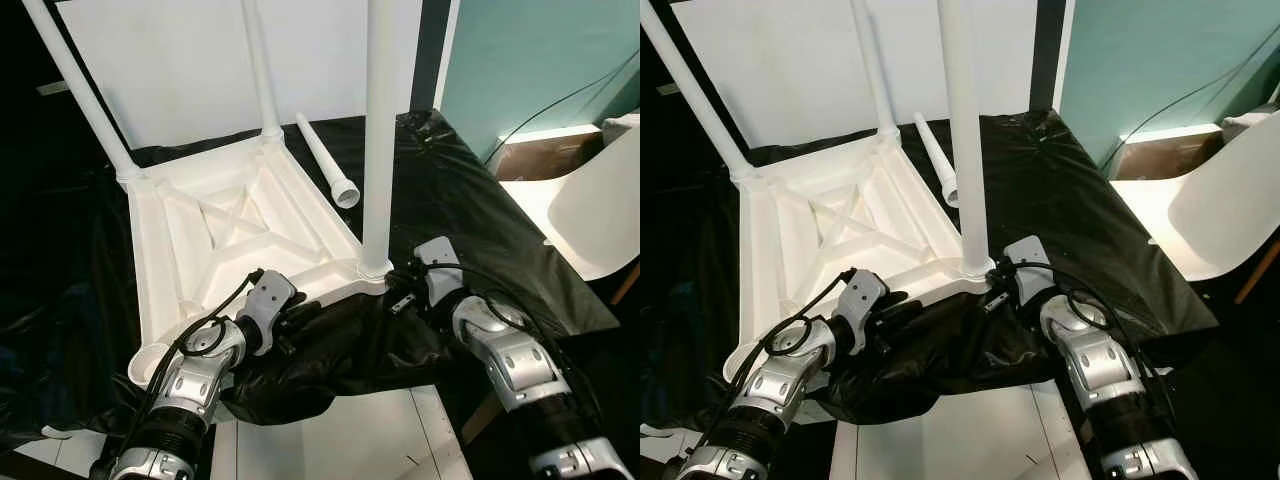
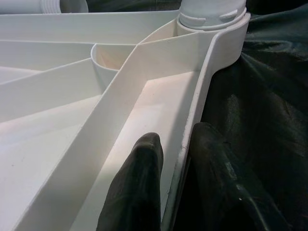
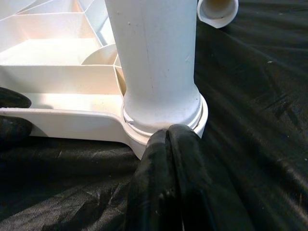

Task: Building children table

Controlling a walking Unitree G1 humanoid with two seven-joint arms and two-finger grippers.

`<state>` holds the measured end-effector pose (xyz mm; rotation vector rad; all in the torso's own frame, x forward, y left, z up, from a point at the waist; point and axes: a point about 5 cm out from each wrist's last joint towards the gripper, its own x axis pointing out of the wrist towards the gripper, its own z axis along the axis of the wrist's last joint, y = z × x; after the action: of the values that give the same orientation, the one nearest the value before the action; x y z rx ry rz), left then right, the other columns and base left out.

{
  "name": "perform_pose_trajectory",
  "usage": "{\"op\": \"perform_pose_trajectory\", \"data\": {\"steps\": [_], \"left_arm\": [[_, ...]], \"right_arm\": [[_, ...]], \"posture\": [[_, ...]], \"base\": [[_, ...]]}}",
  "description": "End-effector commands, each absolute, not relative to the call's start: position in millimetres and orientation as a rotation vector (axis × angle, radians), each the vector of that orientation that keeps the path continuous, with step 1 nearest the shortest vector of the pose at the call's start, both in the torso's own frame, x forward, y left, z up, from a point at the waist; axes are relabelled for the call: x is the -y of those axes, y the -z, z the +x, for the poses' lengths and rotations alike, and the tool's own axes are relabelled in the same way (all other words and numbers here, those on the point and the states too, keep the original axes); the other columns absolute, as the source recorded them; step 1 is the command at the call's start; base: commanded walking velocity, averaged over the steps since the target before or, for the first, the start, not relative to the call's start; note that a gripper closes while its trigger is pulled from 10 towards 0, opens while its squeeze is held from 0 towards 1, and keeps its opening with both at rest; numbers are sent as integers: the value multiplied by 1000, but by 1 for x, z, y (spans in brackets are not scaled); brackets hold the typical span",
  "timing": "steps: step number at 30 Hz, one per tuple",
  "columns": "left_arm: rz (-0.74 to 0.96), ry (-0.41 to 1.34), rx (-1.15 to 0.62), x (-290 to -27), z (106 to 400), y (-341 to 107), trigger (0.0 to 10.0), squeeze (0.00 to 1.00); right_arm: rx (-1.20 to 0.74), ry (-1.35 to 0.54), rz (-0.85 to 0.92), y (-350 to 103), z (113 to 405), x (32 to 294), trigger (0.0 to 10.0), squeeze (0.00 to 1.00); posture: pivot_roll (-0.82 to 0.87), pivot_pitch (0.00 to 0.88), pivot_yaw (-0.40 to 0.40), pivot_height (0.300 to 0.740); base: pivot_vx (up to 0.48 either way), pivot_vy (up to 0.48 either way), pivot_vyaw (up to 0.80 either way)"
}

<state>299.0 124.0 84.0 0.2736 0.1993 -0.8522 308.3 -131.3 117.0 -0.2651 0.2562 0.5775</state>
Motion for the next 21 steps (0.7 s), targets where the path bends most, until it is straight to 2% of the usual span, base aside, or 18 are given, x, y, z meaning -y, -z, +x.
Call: {"op": "perform_pose_trajectory", "data": {"steps": [1,5,10,15,21], "left_arm": [[299,670,-289,-136,296,-63,10000,0],[317,556,-351,-148,301,-58,10000,0],[317,532,-365,-151,301,-57,10000,0],[320,422,-413,-163,303,-53,10000,0],[299,472,-391,-158,299,-58,10000,0]], "right_arm": [[-370,-602,-273,-94,303,128,10000,0],[-358,-630,-259,-98,298,121,10000,0],[-354,-638,-250,-99,297,119,10000,0],[-352,-630,-251,-100,296,122,10000,0],[-349,-632,-226,-106,294,122,10000,0]], "posture": [[-64,0,45,740],[-56,0,40,740],[-58,0,40,740],[-67,0,50,740],[-66,0,53,740]], "base": [[0,0,0],[0,0,0],[0,0,0],[0,0,0],[0,0,0]]}}
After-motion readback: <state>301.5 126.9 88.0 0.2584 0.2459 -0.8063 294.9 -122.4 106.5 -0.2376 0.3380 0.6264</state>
